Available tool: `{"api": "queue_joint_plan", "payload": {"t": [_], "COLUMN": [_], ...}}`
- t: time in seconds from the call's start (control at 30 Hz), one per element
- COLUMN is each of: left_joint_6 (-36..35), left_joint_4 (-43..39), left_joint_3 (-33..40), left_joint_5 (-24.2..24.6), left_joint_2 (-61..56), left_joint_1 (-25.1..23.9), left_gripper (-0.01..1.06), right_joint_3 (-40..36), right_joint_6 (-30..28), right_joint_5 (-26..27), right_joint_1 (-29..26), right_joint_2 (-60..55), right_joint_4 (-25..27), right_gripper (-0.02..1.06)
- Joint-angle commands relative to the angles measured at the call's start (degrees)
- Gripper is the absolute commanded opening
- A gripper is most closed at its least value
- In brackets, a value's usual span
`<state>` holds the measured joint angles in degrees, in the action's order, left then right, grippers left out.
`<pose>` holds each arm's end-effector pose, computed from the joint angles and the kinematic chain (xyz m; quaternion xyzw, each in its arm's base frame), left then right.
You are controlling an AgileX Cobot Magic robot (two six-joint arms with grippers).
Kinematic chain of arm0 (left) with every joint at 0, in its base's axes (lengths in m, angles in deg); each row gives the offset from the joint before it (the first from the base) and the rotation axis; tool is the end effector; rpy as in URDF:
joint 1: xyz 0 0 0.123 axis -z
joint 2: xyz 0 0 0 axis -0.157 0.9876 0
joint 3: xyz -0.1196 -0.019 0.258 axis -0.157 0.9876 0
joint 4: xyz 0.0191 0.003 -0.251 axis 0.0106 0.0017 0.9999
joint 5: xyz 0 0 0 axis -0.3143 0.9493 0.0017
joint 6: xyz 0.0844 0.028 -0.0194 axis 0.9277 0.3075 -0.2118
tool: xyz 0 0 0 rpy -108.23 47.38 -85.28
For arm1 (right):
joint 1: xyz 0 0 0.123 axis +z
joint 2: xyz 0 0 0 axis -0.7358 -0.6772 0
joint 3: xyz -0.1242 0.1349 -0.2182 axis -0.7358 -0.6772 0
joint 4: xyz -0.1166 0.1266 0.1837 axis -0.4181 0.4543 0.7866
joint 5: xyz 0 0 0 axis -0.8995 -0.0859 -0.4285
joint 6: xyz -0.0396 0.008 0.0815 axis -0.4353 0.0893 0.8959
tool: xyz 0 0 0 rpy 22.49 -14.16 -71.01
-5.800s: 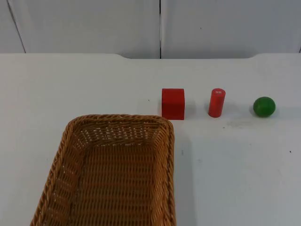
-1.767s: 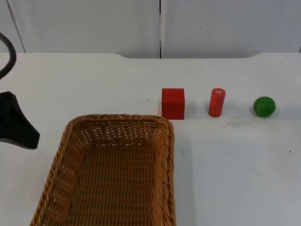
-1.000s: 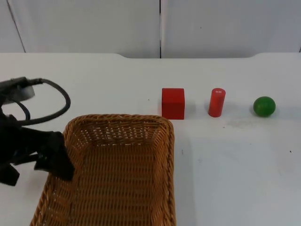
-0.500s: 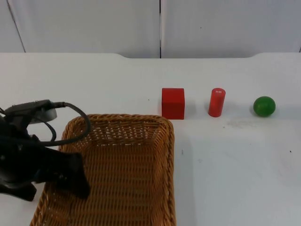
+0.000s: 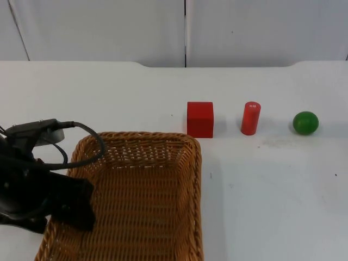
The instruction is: Pick up the basket with the left hand and place the object to the left of the red cylinder into the basket with the right hand.
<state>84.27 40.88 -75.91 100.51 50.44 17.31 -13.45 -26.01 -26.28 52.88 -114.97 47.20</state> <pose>0.2560 -0.0640 0.0767 0.0414 0.9845 -0.1548 0.0710 0.1894 0.0220 0.3339 -0.0995 0.9297 0.0189 0.3541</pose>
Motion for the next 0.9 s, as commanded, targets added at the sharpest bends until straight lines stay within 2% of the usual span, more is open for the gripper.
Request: {"api": "queue_joint_plan", "payload": {"t": [0.0,0.03,0.13,0.2,0.23,0.3,0.37,0.87], "left_joint_6": [0.2,0.2,-0.1,-0.1,-0.1,-0.1,-2.1,-2.4], "left_joint_4": [2.1,2.1,2.2,2.2,2.2,2.2,2.2,3.2], "left_joint_3": [0.0,0.0,0.0,0.0,0.0,0.0,0.0,0.0], "left_joint_5": [0.1,0.1,1.5,2.6,2.6,2.9,3.1,7.9], "left_joint_2": [0.4,0.4,0.4,0.4,0.4,0.4,0.4,0.4], "left_joint_1": [0.3,0.3,0.3,0.3,0.3,0.3,0.3,0.3], "left_gripper": [0.56,0.56,0.35,0.16,0.16,-0.01,0.00,0.00], "right_joint_3": [0.3,0.3,0.3,0.3,0.3,0.3,0.3,0.3], "right_joint_6": [-0.7,-0.7,-0.7,-0.7,-0.7,-0.7,-0.4,-0.4], "right_joint_5": [0.1,0.1,0.1,0.1,0.1,0.1,0.1,-0.1], "right_joint_1": [-0.3,-0.3,-0.3,-0.3,-0.3,-0.3,-0.3,-0.3], "right_joint_2": [0.0,0.0,0.0,0.0,0.0,0.0,0.0,0.0], "right_joint_4": [-0.8,-0.8,-1.8,-1.8,-1.8,-1.8,-1.4,-2.3], "right_gripper": [1.05,1.05,1.05,1.05,1.05,1.05,1.05,1.05]}}
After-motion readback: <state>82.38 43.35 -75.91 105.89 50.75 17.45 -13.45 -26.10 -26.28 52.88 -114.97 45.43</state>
